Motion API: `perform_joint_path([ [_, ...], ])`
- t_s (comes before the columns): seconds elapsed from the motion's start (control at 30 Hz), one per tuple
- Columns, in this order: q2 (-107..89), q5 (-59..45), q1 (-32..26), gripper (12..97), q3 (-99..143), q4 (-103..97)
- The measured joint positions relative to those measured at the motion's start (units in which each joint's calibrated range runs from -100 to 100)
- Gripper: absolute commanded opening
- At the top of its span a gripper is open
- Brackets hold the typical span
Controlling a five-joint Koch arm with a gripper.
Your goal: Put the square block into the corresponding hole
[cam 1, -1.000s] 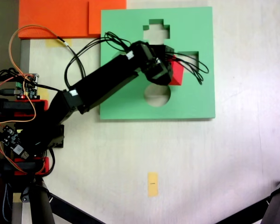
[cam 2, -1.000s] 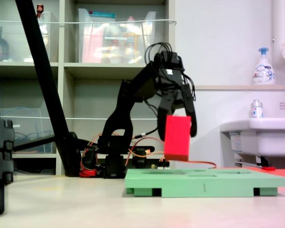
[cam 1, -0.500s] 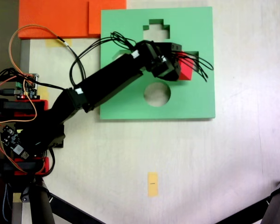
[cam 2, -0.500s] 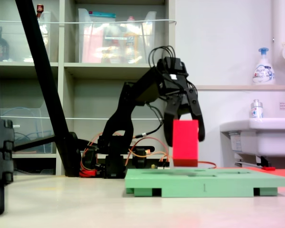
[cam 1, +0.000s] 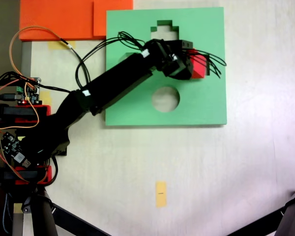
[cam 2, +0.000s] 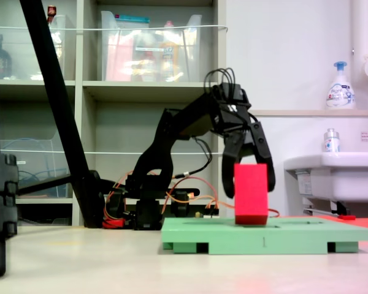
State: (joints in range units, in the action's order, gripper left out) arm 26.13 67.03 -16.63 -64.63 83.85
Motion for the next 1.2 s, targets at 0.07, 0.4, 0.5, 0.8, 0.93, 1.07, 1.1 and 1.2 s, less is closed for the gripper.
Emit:
perform_joint_path([
  [0.07, 0.3, -0.6, -0.1, 29.4, 0.0, -0.6],
  [0.4, 0.4, -1.9, -0.2, 29.5, 0.0, -2.1],
  [0.5, 1.0, -1.9, -0.2, 29.5, 0.0, -2.8],
  [0.8, 3.4, -1.9, -0.5, 29.5, 0.0, -4.2],
  [0.93, 3.7, -1.9, -0.6, 29.7, 0.0, -4.6],
  [1.07, 4.8, -1.9, -0.6, 29.7, 0.0, -5.3],
  [1.1, 5.2, -1.9, -0.6, 29.7, 0.0, -5.5],
  [1.2, 6.8, -1.9, -0.6, 29.7, 0.0, -6.4],
])
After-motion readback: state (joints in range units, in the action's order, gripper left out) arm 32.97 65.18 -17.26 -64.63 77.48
